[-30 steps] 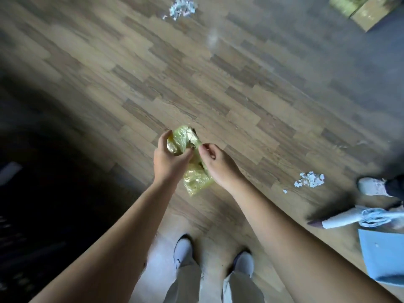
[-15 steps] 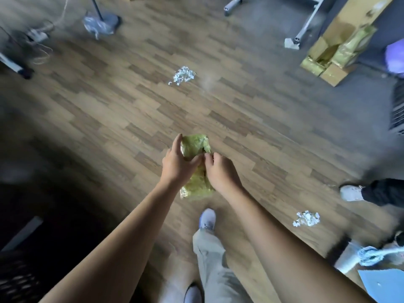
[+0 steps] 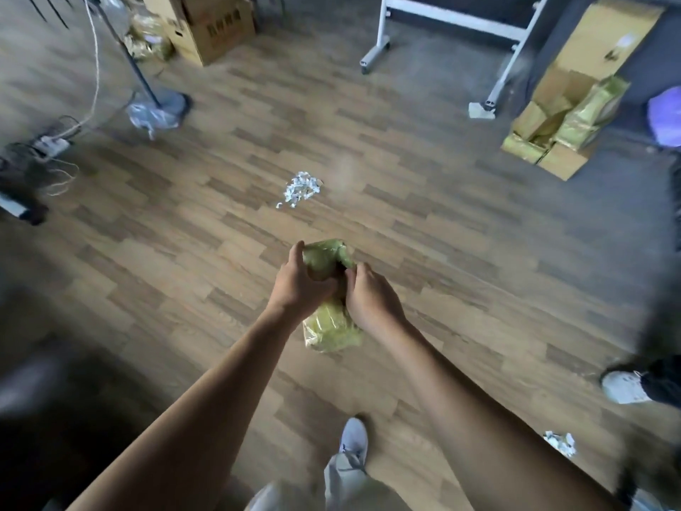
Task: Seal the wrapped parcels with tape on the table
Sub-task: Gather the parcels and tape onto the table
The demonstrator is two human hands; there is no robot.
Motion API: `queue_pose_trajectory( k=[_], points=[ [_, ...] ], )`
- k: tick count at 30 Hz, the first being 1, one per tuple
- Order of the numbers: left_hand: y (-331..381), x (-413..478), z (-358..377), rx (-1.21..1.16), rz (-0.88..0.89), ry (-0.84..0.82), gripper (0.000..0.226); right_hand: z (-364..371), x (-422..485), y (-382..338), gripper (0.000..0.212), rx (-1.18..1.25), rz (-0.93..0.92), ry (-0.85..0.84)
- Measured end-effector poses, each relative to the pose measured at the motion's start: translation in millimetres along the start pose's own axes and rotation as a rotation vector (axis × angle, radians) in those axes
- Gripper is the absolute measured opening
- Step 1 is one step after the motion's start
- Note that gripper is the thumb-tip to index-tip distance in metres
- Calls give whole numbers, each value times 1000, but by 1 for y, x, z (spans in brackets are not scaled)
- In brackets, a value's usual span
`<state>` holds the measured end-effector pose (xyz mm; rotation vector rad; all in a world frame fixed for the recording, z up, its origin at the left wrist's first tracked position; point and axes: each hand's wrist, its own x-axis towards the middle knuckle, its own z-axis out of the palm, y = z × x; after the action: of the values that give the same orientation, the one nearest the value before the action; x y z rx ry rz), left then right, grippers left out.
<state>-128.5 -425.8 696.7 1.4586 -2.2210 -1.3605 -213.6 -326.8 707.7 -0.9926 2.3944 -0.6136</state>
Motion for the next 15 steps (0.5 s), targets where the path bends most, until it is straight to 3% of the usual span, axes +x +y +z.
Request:
queue_pose_trajectory(
  k=[15],
  points=[
    [121,312,-57,1,187,-146,86,-74,304,-71,34,5,103,153]
  ],
)
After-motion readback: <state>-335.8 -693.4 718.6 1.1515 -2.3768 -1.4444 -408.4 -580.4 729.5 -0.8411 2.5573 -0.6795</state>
